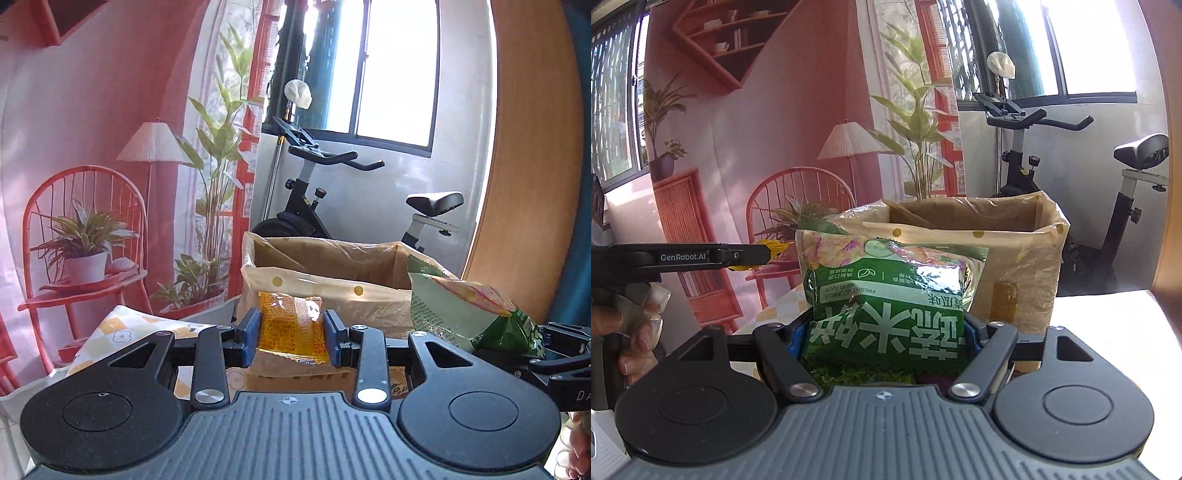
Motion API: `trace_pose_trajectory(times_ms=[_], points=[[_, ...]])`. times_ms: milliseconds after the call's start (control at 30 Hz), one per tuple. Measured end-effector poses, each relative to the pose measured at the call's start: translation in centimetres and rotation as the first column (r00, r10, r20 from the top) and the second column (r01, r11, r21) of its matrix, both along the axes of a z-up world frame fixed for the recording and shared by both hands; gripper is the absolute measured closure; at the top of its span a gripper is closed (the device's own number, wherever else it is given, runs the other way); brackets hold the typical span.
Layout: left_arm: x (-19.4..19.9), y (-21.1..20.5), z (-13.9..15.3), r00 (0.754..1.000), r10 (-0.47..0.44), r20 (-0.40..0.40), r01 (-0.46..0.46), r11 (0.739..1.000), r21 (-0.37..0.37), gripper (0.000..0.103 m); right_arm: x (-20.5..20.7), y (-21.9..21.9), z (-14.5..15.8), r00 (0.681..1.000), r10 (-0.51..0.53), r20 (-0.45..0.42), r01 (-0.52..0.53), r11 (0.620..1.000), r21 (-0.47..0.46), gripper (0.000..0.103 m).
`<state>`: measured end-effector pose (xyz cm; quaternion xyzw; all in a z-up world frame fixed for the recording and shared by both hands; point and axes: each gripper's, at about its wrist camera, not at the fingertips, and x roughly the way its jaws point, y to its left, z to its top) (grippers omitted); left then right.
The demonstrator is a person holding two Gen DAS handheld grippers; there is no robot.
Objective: Organize snacks
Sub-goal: 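Lower both packets into the box and open both grippers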
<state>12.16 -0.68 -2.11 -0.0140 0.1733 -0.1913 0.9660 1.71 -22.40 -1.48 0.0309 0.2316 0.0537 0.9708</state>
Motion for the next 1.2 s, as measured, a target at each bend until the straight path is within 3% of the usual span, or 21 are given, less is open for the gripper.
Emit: trace_pose_trajectory(times_ms=[100,267,500,600,800,867,933,1033,1200], points=[[1.5,-1.6,1.3,0.999,-0.027,0.031,0.027,1.0,-0.007,0.065,2.8,-1.1,1.7,0.998,-0.025,0.065,0.03,0.997,-0.071,0.028],[6.0,-5.0,3.0,0.998,-0.047,0.038,0.047,0.999,-0.022,0.065,8.3,-3.7,3.3,0.994,-0.066,0.089,0.075,0.992,-0.105,0.028],[13.2,-7.7,3.2,0.999,-0.031,-0.038,0.029,0.998,-0.05,0.065,16.0,-6.7,1.8,0.99,-0.128,0.066,0.135,0.983,-0.123,0.027],[15.0,-8.5,2.5,0.998,-0.017,-0.053,0.016,1.0,-0.022,0.065,18.0,-7.5,0.5,0.99,-0.135,0.038,0.138,0.982,-0.128,0.027],[17.1,-9.0,1.2,0.997,0.015,-0.073,-0.016,1.0,-0.011,0.064,20.0,-7.4,-0.8,0.996,-0.09,-0.009,0.088,0.987,-0.131,0.026],[17.7,-8.7,1.0,0.996,0.034,-0.087,-0.035,0.999,-0.009,0.052,20.4,-7.3,-1.1,0.998,-0.057,-0.04,0.052,0.992,-0.112,0.025],[17.9,-8.0,1.0,0.995,0.045,-0.092,-0.047,0.999,-0.022,0.048,20.6,-7.0,-1.2,0.998,-0.041,-0.047,0.036,0.995,-0.095,0.023],[17.4,-7.1,1.2,0.995,0.05,-0.085,-0.052,0.999,-0.012,0.048,20.0,-6.9,-0.9,0.999,-0.021,-0.029,0.019,0.997,-0.075,0.016],[15.6,-5.4,1.9,0.996,0.051,-0.075,-0.052,0.999,-0.01,0.048,18.3,-7.0,0.5,0.999,-0.033,-0.006,0.033,0.999,-0.022,0.017]])
